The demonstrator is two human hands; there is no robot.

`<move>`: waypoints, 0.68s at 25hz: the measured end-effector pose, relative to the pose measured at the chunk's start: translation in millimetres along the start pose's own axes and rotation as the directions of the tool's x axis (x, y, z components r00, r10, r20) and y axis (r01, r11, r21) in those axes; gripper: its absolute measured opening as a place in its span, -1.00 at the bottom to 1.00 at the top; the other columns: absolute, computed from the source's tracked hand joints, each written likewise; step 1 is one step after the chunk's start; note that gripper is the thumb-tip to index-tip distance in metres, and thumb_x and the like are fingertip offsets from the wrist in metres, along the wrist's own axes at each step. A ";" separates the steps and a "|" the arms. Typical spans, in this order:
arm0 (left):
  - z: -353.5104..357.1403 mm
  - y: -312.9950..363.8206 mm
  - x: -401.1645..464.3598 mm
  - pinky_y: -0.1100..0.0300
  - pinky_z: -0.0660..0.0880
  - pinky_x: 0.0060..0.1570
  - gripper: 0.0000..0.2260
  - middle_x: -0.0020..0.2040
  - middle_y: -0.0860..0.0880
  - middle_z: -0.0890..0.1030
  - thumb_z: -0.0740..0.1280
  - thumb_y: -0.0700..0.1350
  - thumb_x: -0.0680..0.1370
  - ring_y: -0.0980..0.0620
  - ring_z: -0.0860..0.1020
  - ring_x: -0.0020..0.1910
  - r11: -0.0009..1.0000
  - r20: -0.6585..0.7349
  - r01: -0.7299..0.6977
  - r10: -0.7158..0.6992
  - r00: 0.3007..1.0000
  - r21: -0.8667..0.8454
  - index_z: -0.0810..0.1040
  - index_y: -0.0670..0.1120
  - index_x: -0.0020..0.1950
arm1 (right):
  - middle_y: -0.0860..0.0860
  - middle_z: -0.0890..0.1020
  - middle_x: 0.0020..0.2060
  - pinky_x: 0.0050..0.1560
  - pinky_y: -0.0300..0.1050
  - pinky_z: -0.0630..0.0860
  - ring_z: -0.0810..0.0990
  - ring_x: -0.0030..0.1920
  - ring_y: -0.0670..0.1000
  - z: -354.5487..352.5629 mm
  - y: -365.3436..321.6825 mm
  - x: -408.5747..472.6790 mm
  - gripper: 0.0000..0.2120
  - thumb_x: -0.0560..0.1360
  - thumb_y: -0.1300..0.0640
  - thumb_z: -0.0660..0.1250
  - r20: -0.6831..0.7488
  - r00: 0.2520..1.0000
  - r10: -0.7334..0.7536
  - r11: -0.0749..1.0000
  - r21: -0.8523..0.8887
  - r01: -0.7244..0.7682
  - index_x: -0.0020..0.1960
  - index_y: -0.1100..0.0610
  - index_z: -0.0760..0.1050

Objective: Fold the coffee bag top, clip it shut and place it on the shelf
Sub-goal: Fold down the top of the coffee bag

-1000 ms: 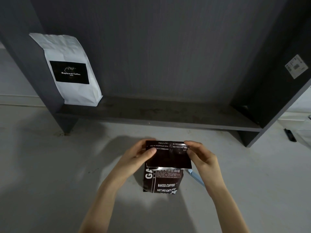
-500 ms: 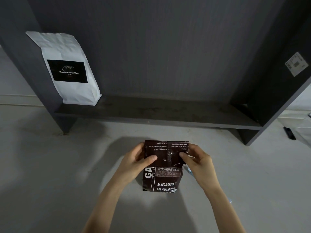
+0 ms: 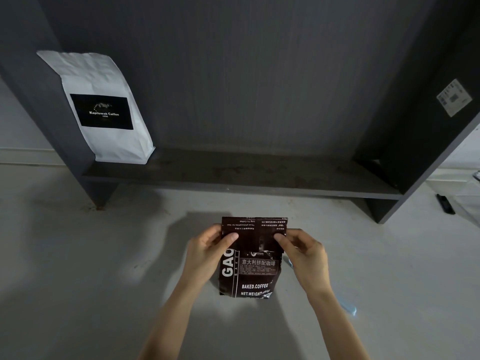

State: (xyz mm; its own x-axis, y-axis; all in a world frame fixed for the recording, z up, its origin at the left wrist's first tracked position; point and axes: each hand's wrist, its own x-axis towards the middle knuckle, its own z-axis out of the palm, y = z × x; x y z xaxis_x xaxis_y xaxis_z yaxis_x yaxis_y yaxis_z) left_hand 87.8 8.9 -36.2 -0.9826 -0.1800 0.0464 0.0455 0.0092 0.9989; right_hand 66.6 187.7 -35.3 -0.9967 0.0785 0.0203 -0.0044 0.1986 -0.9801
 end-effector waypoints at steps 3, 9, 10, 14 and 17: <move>-1.1 -0.3 -0.2 0.48 0.49 -0.20 -0.84 -0.28 0.23 0.69 0.36 -0.29 0.42 0.24 0.63 -0.19 1.000 0.004 0.005 -0.004 1.000 -0.008 0.62 -0.04 -0.12 | -0.28 0.60 -0.54 -0.33 -0.44 0.46 0.51 -0.45 -0.28 2.2 2.3 -1.5 -0.87 0.37 0.19 0.40 -0.027 1.000 0.011 1.000 0.028 -0.011 -0.26 -0.04 0.58; -4.4 0.4 1.2 0.52 0.47 -0.22 -0.84 -0.29 0.24 0.69 0.38 -0.24 0.41 0.26 0.63 -0.18 0.998 0.019 0.067 -0.067 0.998 -0.014 0.63 -0.01 -0.10 | -0.28 0.63 -0.49 -0.31 -0.37 0.55 0.56 -0.40 -0.28 4.0 4.8 -5.5 -0.79 0.38 0.18 0.40 -0.032 0.999 -0.010 0.998 0.060 0.012 -0.26 -0.15 0.56; -4.4 -0.6 0.8 0.52 0.47 -0.23 -0.84 -0.28 0.24 0.69 0.38 -0.23 0.41 0.27 0.63 -0.18 0.996 0.027 0.091 -0.090 0.996 -0.025 0.63 0.02 -0.11 | -0.25 0.64 -0.47 -0.31 -0.37 0.55 0.57 -0.38 -0.27 2.8 5.3 -4.8 -0.78 0.39 0.18 0.39 -0.015 1.000 -0.012 0.998 0.062 0.012 -0.25 -0.16 0.56; -5.5 -7.0 -4.6 0.54 0.45 -0.26 -0.84 -0.27 0.24 0.69 0.35 -0.19 0.44 0.29 0.62 -0.18 0.984 0.036 0.166 -0.163 0.986 -0.068 0.61 0.07 -0.12 | -0.20 0.66 -0.29 -0.07 -0.20 0.52 0.63 -0.15 -0.14 -12.4 14.1 1.3 -0.72 0.38 0.22 0.40 0.140 0.990 0.001 1.000 0.014 -0.003 -0.14 -0.18 0.56; -5.6 -9.8 -4.4 0.54 0.45 -0.26 -0.83 -0.27 0.24 0.69 0.34 -0.18 0.45 0.30 0.62 -0.19 0.982 0.044 0.173 -0.170 0.984 -0.073 0.61 0.09 -0.12 | -0.14 0.64 -0.17 0.04 -0.14 0.44 0.60 0.03 -0.01 -35.9 31.0 4.3 -0.72 0.38 0.25 0.39 0.090 0.994 0.062 0.986 -0.162 -0.047 -0.10 -0.14 0.52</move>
State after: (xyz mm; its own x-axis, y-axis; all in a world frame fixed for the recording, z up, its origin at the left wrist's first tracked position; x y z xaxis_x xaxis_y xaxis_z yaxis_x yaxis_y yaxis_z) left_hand 92.7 4.1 -46.2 -0.9829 -0.1355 -0.1244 -0.1122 -0.0941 0.9892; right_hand 65.1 229.3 -58.5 -0.9983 0.0024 -0.0584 0.0555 0.3501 -0.9351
